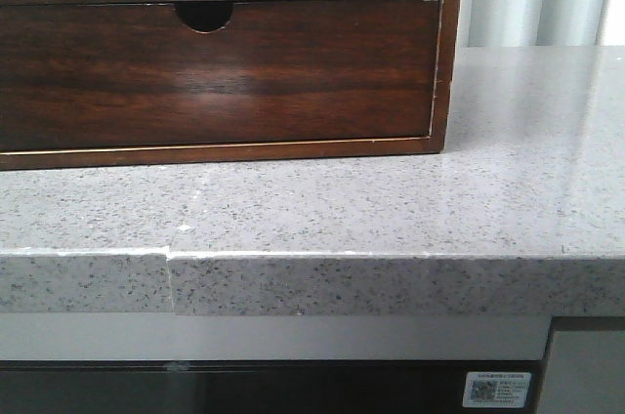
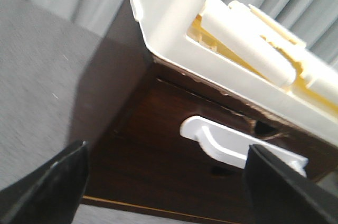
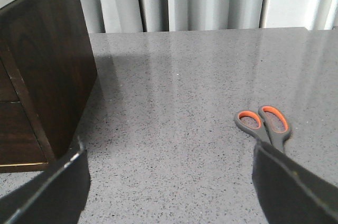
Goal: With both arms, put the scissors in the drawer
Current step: 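Grasp the white drawer handle with the left gripper, then pull the drawer toward the robot with the left gripper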
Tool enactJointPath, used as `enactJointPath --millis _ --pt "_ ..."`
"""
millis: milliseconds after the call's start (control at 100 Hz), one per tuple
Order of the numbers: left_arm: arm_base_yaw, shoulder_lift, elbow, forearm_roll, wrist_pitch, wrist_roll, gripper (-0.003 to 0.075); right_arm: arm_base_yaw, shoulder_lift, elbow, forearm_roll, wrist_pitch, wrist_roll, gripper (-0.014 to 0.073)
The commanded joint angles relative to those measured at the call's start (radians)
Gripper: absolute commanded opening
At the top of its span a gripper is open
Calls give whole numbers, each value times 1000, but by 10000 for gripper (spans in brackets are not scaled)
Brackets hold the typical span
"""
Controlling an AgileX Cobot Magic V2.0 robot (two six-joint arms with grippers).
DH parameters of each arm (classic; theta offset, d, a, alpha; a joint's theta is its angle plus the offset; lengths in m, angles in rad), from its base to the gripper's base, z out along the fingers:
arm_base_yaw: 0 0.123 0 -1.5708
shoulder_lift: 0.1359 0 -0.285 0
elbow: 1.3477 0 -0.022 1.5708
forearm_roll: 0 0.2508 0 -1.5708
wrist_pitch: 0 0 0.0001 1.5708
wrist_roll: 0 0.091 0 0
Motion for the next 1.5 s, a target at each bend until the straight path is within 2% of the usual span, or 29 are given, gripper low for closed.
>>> enactJointPath --millis 0,270,410,490,630,810,1040,1400,1490 --pt "4 53 -25 -183 -39 -6 565 -2 16 -38 5 -84 0 567" --pt "4 218 -31 -454 82 28 564 -2 16 -38 21 -84 0 567" --pt "4 301 -31 -706 150 222 565 -2 16 -38 21 -84 0 567" --pt "4 350 -31 -858 204 382 564 -2 16 -38 21 -84 0 567" --pt "4 428 -31 -1002 267 531 564 -2 16 -38 21 -86 0 567" --pt "4 531 -31 -1120 365 649 564 -2 16 -38 21 -86 0 567" --pt "4 632 -64 -1135 441 728 564 -2 16 -38 21 -86 0 567" --pt "4 699 -141 -1135 479 752 564 -2 16 -38 21 -86 0 567" --pt "4 717 -150 -1135 491 752 529 -2 16 -38 21 -86 0 567"
